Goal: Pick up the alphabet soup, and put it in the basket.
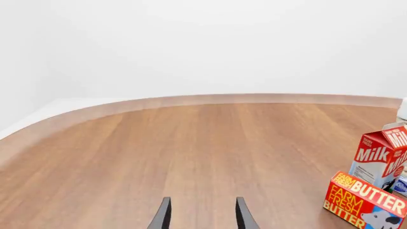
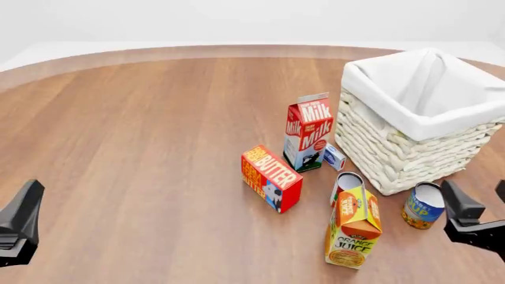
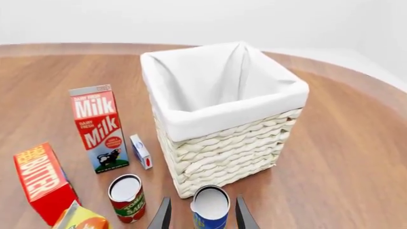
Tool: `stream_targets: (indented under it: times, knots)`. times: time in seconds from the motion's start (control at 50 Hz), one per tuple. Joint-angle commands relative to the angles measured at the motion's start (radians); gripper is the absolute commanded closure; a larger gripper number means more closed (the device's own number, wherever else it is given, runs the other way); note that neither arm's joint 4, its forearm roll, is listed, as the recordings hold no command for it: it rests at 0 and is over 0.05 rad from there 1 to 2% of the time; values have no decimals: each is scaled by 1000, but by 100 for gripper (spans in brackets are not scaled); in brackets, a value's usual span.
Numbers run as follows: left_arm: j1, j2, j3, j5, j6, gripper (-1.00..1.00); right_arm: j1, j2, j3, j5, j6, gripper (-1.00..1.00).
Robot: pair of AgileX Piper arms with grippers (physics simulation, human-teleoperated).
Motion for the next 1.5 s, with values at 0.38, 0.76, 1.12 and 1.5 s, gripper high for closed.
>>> stream_targets:
  times: [0.38,0.76,1.12,1.5]
  knots:
    - [0,0,0,0,0,-100,-23,245,0,-183,-19,-100]
    - [0,0,0,0,0,-100,-34,300,0,-206,-28,-100]
    - [0,0,0,0,0,-100,-32,600,0,-478,-25,-100]
    - [0,0,0,0,0,-100,-34,742,0,-599,-27,-100]
